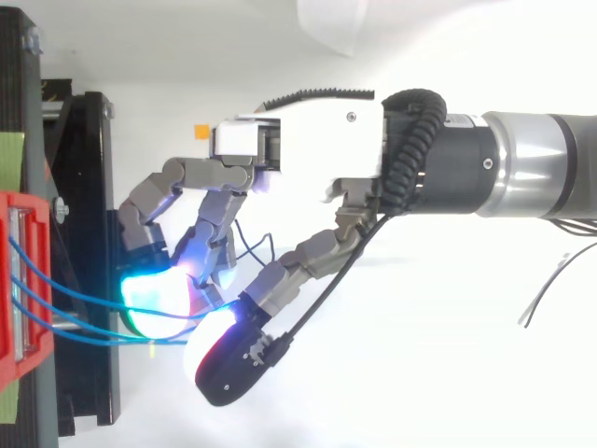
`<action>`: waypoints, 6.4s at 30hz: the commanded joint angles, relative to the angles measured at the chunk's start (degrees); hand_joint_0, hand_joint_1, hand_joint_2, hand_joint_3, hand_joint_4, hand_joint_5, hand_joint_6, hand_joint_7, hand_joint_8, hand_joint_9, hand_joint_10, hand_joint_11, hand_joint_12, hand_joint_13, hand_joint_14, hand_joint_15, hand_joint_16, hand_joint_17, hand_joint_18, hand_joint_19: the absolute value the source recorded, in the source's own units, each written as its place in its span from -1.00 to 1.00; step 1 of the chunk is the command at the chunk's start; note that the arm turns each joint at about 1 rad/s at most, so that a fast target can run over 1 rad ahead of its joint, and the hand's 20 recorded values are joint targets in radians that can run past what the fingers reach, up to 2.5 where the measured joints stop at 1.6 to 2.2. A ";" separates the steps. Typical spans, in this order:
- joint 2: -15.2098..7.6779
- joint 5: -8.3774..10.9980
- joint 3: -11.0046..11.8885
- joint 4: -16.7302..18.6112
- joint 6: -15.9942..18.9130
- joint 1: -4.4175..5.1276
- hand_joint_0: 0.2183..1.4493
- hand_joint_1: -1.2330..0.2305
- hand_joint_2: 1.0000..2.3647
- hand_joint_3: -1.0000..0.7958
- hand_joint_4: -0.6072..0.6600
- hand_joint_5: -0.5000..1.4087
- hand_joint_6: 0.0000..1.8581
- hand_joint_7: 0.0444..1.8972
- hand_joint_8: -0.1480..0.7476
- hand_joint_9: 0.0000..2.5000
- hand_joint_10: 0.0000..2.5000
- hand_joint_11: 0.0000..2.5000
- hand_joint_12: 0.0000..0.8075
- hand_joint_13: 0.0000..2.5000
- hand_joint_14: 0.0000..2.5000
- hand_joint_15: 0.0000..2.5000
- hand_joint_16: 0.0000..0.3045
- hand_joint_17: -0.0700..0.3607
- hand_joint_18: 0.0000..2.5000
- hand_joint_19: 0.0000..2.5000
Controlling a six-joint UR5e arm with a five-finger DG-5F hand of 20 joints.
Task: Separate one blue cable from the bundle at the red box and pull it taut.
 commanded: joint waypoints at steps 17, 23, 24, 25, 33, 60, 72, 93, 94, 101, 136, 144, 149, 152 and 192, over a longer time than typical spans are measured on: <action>2.16 0.04 0.05 -4.99 0.02 0.15 -0.44 -0.58 -1.00 -0.44 0.36 -0.72 -0.06 0.13 0.20 -0.28 -0.99 -0.20 0.03 -0.32 -0.99 -0.56 -0.62 -0.08 -0.21 -0.45; 2.42 0.04 0.14 -4.99 0.20 0.33 -0.30 -0.37 -1.00 -0.44 0.37 -0.69 -0.08 0.16 0.20 -0.23 -0.99 -0.20 0.01 -0.30 -0.99 -0.56 -0.64 -0.10 -0.20 -0.44; 2.42 0.04 0.14 -4.99 0.20 0.33 -0.29 -0.38 -1.00 -0.44 0.37 -0.68 -0.08 0.18 0.21 -0.23 -0.99 -0.20 0.01 -0.30 -0.99 -0.56 -0.64 -0.10 -0.20 -0.43; 2.42 0.04 0.14 -4.99 0.28 0.33 -0.29 -0.39 -1.00 -0.41 0.35 -0.68 -0.08 0.20 0.21 -0.22 -0.99 -0.20 0.01 -0.29 -0.99 -0.56 -0.64 -0.10 -0.20 -0.43; 2.33 0.04 0.14 -4.99 0.37 0.50 -0.32 -0.51 -0.97 -0.09 0.35 -0.69 -0.07 0.26 0.21 -0.22 -0.99 -0.18 0.01 -0.29 -0.99 -0.55 -0.64 -0.10 -0.20 -0.41; 2.60 1.09 0.14 -4.99 0.90 1.03 -0.42 -0.10 -1.00 0.09 0.35 -0.67 -0.07 0.19 0.36 -0.19 -1.00 -0.30 0.21 -0.25 -0.99 -0.56 -0.52 0.08 -0.14 -0.40; 2.60 2.94 0.05 -5.26 3.01 1.47 -0.44 -0.28 -0.98 0.09 0.26 -0.64 -0.14 0.25 0.17 -0.30 -1.00 -0.58 0.05 -0.29 -0.99 -0.65 -0.60 -0.03 -0.18 -0.45; 2.60 3.03 0.05 -5.61 3.54 1.73 -0.37 -0.42 -0.98 -0.27 0.34 -0.63 -0.14 0.29 0.16 -0.25 -0.99 -0.42 -0.01 -0.28 -0.99 -0.58 -0.65 -0.12 -0.19 -0.38; 2.60 3.03 0.05 -5.61 3.54 1.73 -0.39 -0.39 -0.98 -0.22 0.35 -0.64 -0.12 0.30 0.18 -0.24 -0.99 -0.42 -0.01 -0.28 -0.99 -0.58 -0.65 -0.12 -0.19 -0.38; 2.60 3.29 0.05 -5.61 3.54 1.82 -0.45 -0.30 -0.97 0.00 0.36 -0.63 -0.07 0.33 0.21 -0.22 -0.99 -0.41 0.01 -0.27 -0.99 -0.57 -0.64 -0.11 -0.18 -0.37; 2.60 4.26 0.05 -6.66 4.68 2.26 -0.44 -0.32 -0.97 0.03 0.38 -0.60 -0.10 0.39 0.28 -0.16 -0.99 -0.40 0.06 -0.25 -0.99 -0.58 -0.61 -0.06 -0.15 -0.38; 2.60 4.26 0.05 -6.66 5.21 2.26 -0.47 -0.27 -0.97 -0.14 0.32 -0.62 -0.12 0.33 0.22 -0.16 -0.99 -0.40 0.03 -0.26 -0.99 -0.57 -0.63 -0.09 -0.16 -0.36; 2.60 4.26 0.05 -6.66 5.21 2.26 -0.46 -0.03 -0.99 -0.33 0.36 -0.62 -0.14 0.29 0.22 -0.17 -0.99 -0.41 0.04 -0.27 -0.99 -0.57 -0.63 -0.08 -0.17 -0.36; 2.60 4.26 0.05 -6.75 5.21 2.26 -0.40 0.02 -0.98 -0.24 0.36 -0.61 -0.15 0.31 0.21 -0.17 -0.99 -0.42 0.01 -0.27 -0.99 -0.57 -0.64 -0.10 -0.19 -0.34; 2.60 4.78 0.05 -7.02 7.58 2.35 -0.40 -0.40 -0.96 0.27 -0.18 -0.64 -0.08 0.35 0.23 -0.10 -0.99 -0.30 0.03 -0.24 -0.99 -0.58 -0.62 -0.07 -0.14 -0.40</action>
